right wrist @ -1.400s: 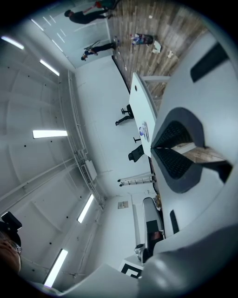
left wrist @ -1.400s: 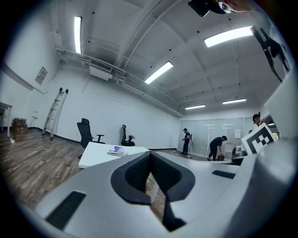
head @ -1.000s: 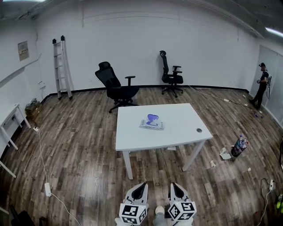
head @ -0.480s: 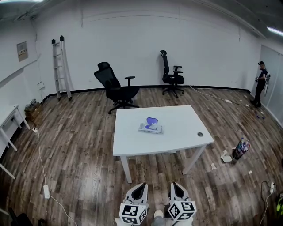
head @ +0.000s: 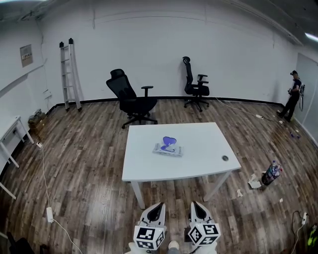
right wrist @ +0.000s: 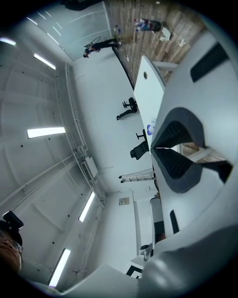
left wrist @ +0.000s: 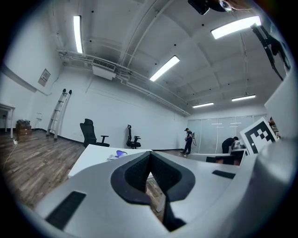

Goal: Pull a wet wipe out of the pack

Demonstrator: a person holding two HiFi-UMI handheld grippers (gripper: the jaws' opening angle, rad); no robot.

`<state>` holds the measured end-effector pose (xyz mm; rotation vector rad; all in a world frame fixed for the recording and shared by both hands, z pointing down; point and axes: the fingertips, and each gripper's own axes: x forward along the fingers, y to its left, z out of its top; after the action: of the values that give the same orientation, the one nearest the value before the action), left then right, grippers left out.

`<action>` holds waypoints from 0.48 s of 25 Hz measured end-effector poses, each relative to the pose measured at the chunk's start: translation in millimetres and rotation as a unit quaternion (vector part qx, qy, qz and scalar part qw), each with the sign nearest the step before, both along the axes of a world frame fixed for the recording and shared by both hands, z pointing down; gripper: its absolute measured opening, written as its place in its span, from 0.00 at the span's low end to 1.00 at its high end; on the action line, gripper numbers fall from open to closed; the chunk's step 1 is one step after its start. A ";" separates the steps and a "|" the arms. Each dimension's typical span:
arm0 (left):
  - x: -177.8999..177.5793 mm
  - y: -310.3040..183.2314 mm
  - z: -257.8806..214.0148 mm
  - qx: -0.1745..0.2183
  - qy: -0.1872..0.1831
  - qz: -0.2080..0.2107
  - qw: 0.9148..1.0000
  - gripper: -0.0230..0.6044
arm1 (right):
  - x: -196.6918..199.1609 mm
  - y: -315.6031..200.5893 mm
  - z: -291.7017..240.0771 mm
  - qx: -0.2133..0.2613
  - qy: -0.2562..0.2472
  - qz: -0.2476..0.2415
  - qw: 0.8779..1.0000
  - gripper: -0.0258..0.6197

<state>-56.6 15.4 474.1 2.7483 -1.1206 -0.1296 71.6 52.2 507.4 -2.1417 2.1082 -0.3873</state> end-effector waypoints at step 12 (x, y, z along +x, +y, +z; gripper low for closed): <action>58.3 -45.2 0.8 -0.005 -0.006 -0.020 1.000 0.03 | 61.9 -47.7 2.1 -0.006 -0.006 -0.014 1.000 0.05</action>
<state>1.7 -29.8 474.8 2.7232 -1.1767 -0.1117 133.5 4.5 509.6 -2.1126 2.1381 -0.4156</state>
